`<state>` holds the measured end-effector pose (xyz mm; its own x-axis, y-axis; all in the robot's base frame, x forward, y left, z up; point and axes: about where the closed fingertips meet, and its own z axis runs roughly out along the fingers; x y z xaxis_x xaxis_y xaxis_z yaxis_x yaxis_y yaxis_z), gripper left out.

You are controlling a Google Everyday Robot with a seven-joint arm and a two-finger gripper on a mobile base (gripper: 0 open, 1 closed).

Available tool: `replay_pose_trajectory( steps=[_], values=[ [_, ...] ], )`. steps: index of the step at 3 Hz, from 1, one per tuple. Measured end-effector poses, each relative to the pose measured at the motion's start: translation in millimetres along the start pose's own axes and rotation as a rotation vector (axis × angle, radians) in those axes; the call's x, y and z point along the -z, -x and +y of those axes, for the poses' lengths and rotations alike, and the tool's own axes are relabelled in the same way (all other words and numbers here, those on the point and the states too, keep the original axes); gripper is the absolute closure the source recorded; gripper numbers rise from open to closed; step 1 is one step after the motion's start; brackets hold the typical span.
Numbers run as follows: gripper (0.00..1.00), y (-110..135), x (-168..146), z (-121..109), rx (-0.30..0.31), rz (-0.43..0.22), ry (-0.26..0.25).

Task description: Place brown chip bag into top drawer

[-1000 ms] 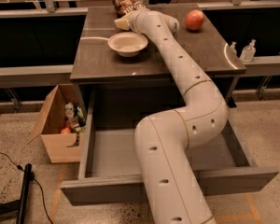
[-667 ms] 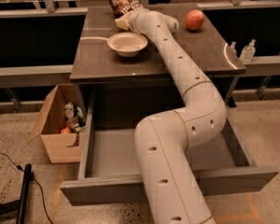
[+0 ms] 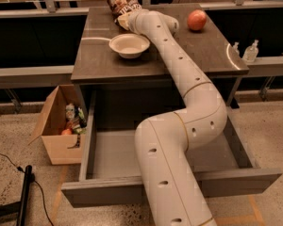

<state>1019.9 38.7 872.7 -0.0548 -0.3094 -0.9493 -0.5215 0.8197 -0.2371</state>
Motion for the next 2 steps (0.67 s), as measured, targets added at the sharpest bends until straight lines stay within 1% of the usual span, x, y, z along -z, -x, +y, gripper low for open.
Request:
replay_pose_trajectory(
  steps=[2],
  values=[
    [1.0,0.1,1.3,-2.8,0.002,0.003,-0.007]
  ],
)
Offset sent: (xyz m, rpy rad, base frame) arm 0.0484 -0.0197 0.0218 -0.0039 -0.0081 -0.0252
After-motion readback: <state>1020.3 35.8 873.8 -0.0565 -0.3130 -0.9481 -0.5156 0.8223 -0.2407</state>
